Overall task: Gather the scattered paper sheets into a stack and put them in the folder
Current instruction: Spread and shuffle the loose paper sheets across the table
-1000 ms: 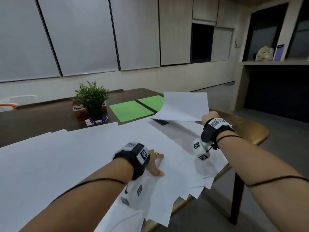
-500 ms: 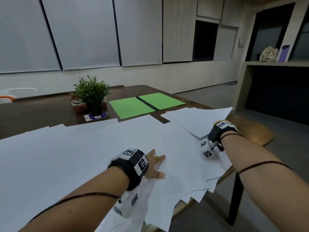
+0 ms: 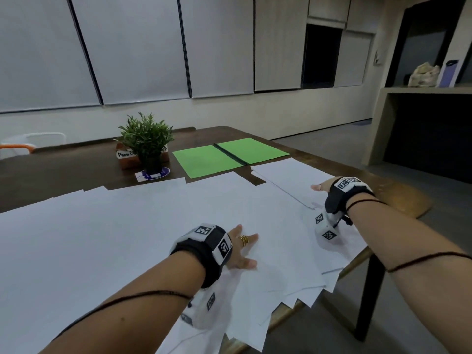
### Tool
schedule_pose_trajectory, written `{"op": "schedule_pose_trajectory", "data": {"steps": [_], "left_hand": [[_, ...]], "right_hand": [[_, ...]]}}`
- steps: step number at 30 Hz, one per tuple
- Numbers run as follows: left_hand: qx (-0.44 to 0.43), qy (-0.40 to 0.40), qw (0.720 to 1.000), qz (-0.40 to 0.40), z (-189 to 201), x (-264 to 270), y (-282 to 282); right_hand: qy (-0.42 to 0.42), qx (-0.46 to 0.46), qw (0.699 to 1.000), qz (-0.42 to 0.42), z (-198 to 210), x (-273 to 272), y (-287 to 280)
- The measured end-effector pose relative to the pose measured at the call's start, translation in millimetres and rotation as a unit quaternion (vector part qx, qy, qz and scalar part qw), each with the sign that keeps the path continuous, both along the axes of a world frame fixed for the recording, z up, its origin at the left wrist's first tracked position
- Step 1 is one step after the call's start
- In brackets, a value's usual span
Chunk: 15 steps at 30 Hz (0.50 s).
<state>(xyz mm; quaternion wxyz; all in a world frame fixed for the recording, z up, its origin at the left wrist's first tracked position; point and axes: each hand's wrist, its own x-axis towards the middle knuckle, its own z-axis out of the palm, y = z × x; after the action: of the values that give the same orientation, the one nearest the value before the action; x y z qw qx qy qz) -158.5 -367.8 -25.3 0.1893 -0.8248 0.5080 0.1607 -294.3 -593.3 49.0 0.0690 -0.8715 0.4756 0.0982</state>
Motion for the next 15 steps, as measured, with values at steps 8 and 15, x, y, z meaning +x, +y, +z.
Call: {"op": "schedule_pose_trajectory", "data": {"steps": [8, 15], "left_hand": [[-0.106, 0.046, 0.993, 0.022, 13.2, -0.2, 19.5], [-0.031, -0.051, 0.983, 0.171, 17.0, 24.3, 98.5]], "right_hand": [[-0.195, 0.191, 0.961, -0.03, -37.1, 9.8, 58.4], [-0.287, 0.223, 0.931, -0.026, -36.4, -5.5, 88.6]]}}
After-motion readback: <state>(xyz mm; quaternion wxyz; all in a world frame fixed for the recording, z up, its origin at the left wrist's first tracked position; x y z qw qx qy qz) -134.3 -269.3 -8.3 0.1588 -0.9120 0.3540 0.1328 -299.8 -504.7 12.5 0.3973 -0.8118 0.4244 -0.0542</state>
